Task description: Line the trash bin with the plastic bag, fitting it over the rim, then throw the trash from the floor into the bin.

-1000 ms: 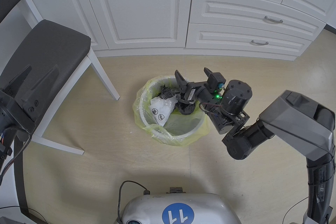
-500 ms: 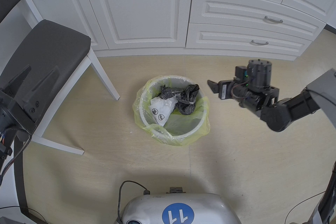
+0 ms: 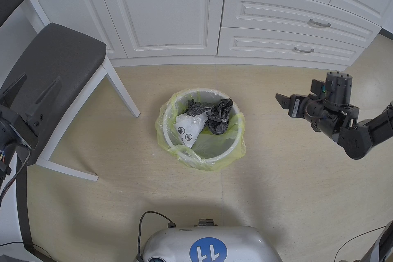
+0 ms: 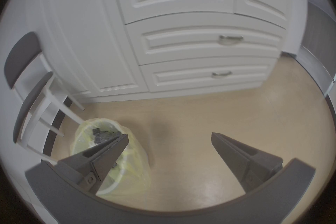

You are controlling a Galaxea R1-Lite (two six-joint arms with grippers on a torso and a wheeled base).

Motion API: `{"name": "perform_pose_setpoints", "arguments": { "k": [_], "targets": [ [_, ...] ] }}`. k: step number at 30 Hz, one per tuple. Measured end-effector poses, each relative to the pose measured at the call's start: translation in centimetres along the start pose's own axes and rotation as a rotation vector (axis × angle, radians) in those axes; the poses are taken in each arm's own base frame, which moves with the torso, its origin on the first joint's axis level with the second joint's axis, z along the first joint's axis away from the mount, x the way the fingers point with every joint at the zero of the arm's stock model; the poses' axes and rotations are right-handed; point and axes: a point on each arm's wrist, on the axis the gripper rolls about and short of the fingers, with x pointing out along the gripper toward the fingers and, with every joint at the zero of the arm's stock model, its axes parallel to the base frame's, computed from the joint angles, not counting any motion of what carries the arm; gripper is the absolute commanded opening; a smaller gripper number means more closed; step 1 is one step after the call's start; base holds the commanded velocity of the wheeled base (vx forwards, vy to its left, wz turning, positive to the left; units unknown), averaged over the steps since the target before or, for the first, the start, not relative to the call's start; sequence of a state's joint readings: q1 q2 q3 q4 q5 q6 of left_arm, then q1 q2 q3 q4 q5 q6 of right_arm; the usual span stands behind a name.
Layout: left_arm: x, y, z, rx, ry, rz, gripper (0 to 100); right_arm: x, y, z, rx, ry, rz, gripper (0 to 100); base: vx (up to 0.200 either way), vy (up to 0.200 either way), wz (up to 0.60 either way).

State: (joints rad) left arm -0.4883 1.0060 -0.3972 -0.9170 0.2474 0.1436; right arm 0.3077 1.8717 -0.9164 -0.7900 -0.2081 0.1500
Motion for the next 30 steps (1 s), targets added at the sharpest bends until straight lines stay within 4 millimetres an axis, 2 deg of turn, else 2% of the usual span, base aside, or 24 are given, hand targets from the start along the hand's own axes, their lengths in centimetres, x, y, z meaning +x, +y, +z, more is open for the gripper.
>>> {"name": "perform_pose_setpoints", "arguments": {
  "k": [6, 10, 13, 18, 23, 30],
  "targets": [
    [-0.1, 0.2, 0.4, 0.003, -0.014, 0.011, 100, -2.2, -3.9, -2.9, 0.124, 0.037, -0.097, 100, 0.0, 0.0, 0.0],
    [-0.3, 0.3, 0.5, 0.005, -0.018, 0.015, 100, -5.0, -6.4, -4.2, 0.144, 0.038, -0.163, 100, 0.0, 0.0, 0.0],
    [-0.4, 0.3, 0.3, 0.01, -0.003, 0.017, 100, -7.6, -7.4, -4.0, 0.128, 0.004, -0.189, 100, 0.0, 0.0, 0.0],
    [-0.5, 0.4, -0.8, 0.031, 0.071, 0.025, 100, -11.9, -8.0, -1.9, 0.05, -0.113, -0.203, 100, 0.0, 0.0, 0.0],
    [-0.3, 1.0, -2.2, 0.063, 0.161, 0.074, 100, -16.3, -7.5, -0.2, -0.065, -0.242, -0.182, 100, 0.0, 0.0, 0.0],
    [-0.3, 2.3, -3.2, 0.073, 0.217, 0.179, 100, -21.5, -6.2, -0.9, -0.105, -0.32, -0.078, 100, 0.0, 0.0, 0.0]
  ]
}}
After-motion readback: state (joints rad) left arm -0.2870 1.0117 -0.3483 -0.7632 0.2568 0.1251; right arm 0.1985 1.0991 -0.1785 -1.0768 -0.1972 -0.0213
